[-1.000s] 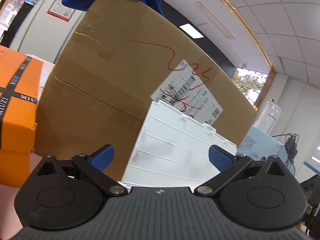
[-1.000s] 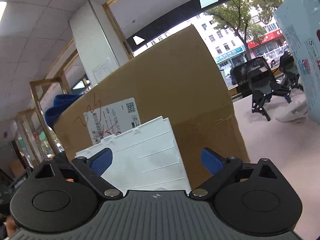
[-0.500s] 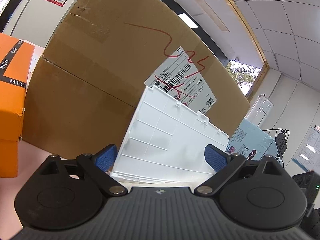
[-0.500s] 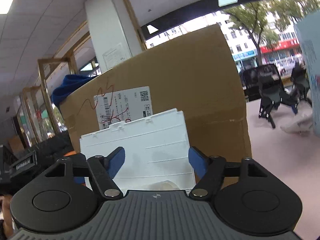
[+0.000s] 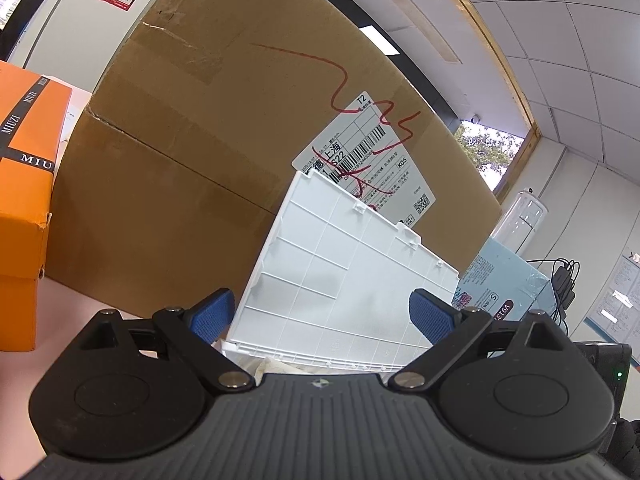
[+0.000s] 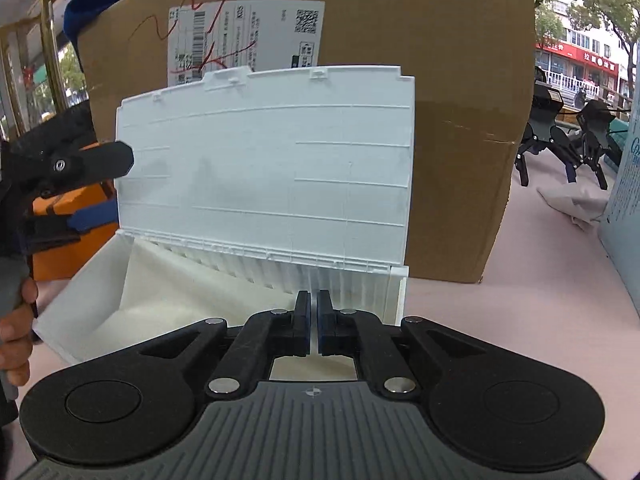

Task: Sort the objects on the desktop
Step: 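Push the white box lid down shut with both open grippers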

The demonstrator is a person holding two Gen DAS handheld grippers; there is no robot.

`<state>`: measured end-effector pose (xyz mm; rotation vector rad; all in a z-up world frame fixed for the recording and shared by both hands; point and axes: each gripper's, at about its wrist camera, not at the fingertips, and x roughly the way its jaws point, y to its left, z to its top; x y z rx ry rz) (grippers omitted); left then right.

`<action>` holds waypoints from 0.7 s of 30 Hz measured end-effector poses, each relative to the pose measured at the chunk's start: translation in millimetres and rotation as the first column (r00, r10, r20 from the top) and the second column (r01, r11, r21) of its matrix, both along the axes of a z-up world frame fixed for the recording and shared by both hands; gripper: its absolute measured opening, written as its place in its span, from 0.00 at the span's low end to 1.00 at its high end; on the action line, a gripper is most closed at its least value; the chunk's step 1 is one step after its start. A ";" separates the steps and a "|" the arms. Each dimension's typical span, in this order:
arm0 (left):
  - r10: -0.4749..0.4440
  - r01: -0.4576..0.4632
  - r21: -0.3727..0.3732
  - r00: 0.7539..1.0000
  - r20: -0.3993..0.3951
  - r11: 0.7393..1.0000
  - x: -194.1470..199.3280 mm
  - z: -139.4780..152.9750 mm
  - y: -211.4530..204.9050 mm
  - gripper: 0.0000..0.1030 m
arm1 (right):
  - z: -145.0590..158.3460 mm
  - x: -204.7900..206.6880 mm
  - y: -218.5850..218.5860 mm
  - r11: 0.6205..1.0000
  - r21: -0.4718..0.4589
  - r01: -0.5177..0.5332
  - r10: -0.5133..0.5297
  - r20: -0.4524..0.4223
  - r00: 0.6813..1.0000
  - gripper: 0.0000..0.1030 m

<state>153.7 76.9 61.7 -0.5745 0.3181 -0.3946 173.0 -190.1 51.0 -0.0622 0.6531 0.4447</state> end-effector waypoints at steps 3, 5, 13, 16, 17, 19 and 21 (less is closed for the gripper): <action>0.002 -0.002 -0.002 1.000 -0.007 1.000 0.4 -0.1 0.7 0.91 | -1.5 -3.9 3.2 1.000 -0.019 -0.020 0.020 0.005 1.000 0.17; 0.003 -0.003 -0.001 1.000 -0.014 1.000 0.7 0.5 1.0 0.92 | -1.1 -6.0 2.6 0.999 -0.008 -0.037 0.037 0.016 0.999 0.33; 0.030 -0.031 0.032 0.999 0.035 0.999 -8.1 12.8 3.1 1.00 | 27.2 -18.2 -24.5 0.974 0.198 -0.105 0.068 0.187 0.980 0.83; 0.066 -0.071 0.058 0.994 0.089 0.996 -15.1 18.1 2.5 1.00 | 34.6 -29.5 -36.5 0.944 0.315 -0.096 -0.011 0.319 0.948 1.00; 0.082 -0.089 0.066 0.991 0.105 0.994 -17.1 19.2 2.4 1.00 | 36.2 -32.3 -39.2 0.935 0.343 -0.087 -0.043 0.354 0.934 1.00; 0.117 -0.126 0.076 0.986 0.117 0.989 -18.1 19.0 2.6 1.00 | 36.7 -32.4 -40.2 0.933 0.357 -0.053 -0.099 0.395 0.913 1.00; 0.130 -0.138 0.083 0.987 0.098 0.987 -15.3 17.2 3.8 1.00 | 34.6 -27.4 -40.1 0.942 0.335 -0.026 -0.119 0.404 0.907 1.00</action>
